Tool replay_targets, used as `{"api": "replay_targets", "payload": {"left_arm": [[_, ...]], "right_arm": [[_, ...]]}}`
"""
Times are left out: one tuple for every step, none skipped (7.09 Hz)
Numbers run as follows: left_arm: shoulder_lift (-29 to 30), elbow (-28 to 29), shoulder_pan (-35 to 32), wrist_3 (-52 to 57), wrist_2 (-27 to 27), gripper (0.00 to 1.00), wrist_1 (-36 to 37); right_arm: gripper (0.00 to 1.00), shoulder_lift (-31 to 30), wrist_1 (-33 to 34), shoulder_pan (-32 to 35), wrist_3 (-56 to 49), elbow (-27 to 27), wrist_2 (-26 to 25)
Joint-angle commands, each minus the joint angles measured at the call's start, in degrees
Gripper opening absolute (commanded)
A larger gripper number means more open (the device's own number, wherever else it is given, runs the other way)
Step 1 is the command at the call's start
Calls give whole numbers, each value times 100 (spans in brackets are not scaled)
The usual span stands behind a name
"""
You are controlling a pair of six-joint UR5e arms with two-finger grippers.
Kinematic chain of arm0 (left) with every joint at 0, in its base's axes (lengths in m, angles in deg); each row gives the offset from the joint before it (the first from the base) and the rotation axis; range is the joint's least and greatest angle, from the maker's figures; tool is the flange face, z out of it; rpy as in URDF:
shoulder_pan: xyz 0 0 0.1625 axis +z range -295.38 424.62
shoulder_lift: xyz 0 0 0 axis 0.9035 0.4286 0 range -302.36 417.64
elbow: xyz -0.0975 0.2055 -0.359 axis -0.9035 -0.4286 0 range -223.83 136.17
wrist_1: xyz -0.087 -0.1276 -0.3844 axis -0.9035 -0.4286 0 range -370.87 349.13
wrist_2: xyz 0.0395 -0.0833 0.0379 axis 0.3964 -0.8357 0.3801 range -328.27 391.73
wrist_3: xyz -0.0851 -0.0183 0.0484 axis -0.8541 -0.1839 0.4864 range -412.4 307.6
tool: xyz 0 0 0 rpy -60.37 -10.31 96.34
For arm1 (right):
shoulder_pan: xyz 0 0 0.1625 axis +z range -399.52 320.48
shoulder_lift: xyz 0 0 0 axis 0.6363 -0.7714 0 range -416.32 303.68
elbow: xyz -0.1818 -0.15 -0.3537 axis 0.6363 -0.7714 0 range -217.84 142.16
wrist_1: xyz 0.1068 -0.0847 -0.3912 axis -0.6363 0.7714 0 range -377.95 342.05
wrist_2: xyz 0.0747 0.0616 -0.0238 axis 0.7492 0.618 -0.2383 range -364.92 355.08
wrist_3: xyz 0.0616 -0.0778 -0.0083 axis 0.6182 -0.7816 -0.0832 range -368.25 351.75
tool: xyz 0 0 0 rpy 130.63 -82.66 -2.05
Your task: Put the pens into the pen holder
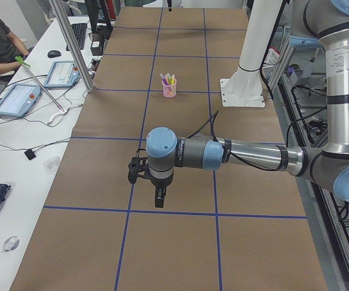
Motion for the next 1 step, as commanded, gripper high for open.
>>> {"api": "replay_targets", "payload": {"left_arm": [[99, 13, 4, -24, 9, 100, -15]], "right_arm": [[100, 48, 2, -45, 9, 241, 29]]}}
